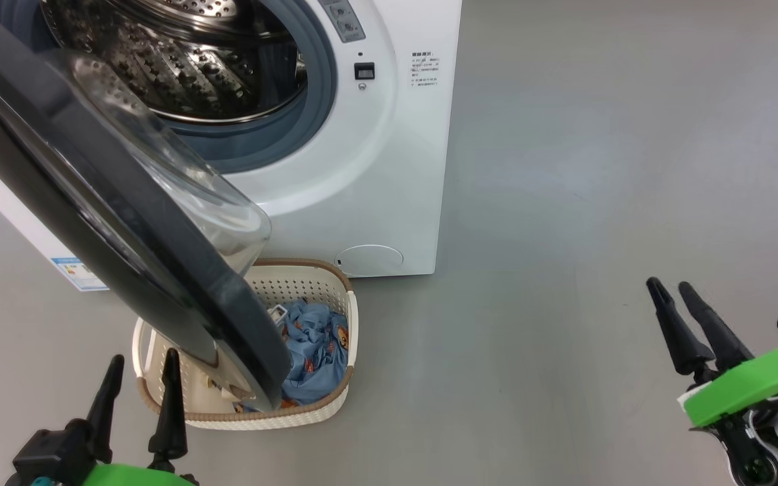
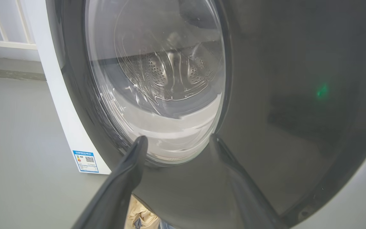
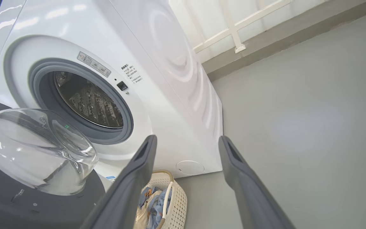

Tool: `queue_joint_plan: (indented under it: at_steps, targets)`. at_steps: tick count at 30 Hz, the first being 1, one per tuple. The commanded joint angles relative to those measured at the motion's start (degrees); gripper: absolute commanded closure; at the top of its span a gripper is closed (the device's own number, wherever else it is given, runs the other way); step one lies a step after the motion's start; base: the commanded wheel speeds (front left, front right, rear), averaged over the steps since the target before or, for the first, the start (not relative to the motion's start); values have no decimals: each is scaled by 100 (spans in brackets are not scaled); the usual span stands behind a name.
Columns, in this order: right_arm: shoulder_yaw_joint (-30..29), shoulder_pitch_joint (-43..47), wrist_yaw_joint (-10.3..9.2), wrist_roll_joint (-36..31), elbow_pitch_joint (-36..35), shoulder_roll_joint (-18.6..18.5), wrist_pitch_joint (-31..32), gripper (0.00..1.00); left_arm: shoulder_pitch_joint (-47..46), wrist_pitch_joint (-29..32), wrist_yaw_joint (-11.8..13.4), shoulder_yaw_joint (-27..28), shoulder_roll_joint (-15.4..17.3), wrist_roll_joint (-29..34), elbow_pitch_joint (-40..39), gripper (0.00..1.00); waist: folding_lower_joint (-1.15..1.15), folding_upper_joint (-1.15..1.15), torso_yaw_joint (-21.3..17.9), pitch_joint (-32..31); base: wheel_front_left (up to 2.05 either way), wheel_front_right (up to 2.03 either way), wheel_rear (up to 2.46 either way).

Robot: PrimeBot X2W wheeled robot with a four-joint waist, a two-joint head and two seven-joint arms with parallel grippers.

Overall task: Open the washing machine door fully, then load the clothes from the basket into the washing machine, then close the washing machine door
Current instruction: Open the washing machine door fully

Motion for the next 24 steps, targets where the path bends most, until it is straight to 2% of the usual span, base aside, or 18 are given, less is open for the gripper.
queue_joint_plan:
  at_steps: [1,8,16,20,24]
  targets:
    - [-217,257,9,-407,-187,26,-75,0,-17,-37,-14,210,69,61,-169,0,0,0,7,17,0,0,0]
    - [-1205,600,9,-1593,-556,439,-76,0,-31,-37,-14,212,74,57,-170,0,0,0,21,41,0,0,0]
    - [-1770,913,9,-2469,-695,708,-76,0,-30,-37,-14,200,82,53,-164,0,0,0,40,39,0,0,0]
    - [-2126,1123,9,-3022,-661,963,-76,0,-42,-37,-14,181,74,51,-149,0,0,0,61,57,0,0,0]
    - [-2191,1213,9,-3196,-613,1109,-76,0,-60,-37,-14,187,69,47,-140,0,0,0,64,79,0,0,0]
